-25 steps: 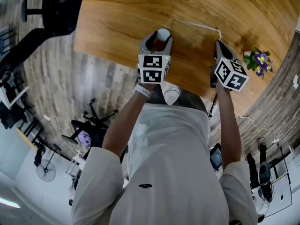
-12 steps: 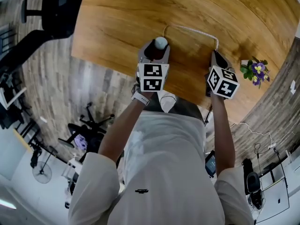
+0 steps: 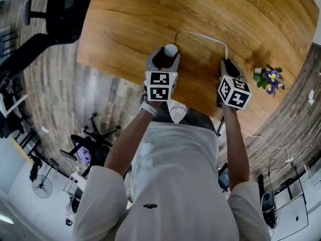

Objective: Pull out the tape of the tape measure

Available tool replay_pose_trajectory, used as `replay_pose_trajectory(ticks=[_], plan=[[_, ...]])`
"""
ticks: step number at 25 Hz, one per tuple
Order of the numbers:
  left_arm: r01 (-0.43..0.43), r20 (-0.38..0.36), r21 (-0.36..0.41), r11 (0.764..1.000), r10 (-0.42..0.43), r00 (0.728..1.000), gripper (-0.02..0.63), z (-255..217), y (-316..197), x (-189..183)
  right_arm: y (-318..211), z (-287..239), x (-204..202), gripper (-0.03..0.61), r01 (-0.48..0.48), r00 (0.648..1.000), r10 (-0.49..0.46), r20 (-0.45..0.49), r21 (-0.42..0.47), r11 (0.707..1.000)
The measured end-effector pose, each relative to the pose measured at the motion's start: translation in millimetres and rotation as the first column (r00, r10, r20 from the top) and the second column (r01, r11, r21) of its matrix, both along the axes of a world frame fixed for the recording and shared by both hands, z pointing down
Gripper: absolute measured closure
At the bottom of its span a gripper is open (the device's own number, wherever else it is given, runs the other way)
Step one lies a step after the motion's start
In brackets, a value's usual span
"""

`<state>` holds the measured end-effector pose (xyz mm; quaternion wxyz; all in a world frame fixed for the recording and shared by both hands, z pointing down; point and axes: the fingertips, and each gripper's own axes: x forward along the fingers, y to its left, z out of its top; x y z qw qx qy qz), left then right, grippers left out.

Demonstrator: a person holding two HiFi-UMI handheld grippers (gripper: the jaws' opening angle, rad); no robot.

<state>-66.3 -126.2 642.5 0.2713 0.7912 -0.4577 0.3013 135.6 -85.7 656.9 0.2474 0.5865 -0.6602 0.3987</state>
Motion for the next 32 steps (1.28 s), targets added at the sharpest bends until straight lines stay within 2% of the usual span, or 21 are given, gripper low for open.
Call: replay_pose_trajectory(ticks=[7, 13, 17, 20, 24, 32], plan=[[0.011, -0.015, 0.005, 1.000, -0.011, 1.000, 0.348, -4, 5, -3, -1, -4, -3, 0.439, 0.007, 1.000, -0.007, 0.007, 0.008, 1.000], [0.028, -0.030, 0.013, 1.000, -0.027, 0.999, 0.348, -15, 8, -4, 2, -13, -1, 0.430, 0.004, 1.000, -0.005, 0.018, 0.031, 1.000], [0.028, -0.029, 0.021, 0.999, -0.027, 0.999, 0.367, -25, 7, -8, -1, -22, -4, 0.428, 0.007, 1.000, -0.009, 0.028, 0.058, 0.998], [0.004, -0.025, 0.030, 1.000, -0.004, 1.000, 0.415, -33, 10, -6, 0, -31, -9, 0.419, 0.052, 0.999, -0.053, -0.001, 0.075, 0.996], [0.009, -0.046, 0.046, 0.999, -0.007, 0.999, 0.420, -47, 11, -4, -3, -48, -19, 0.414, 0.104, 0.995, -0.104, -0.010, 0.112, 0.988], [0.046, -0.082, 0.079, 0.996, -0.039, 0.996, 0.443, -77, 12, -7, -11, -79, -27, 0.414, 0.131, 0.991, -0.135, 0.011, 0.168, 0.977]])
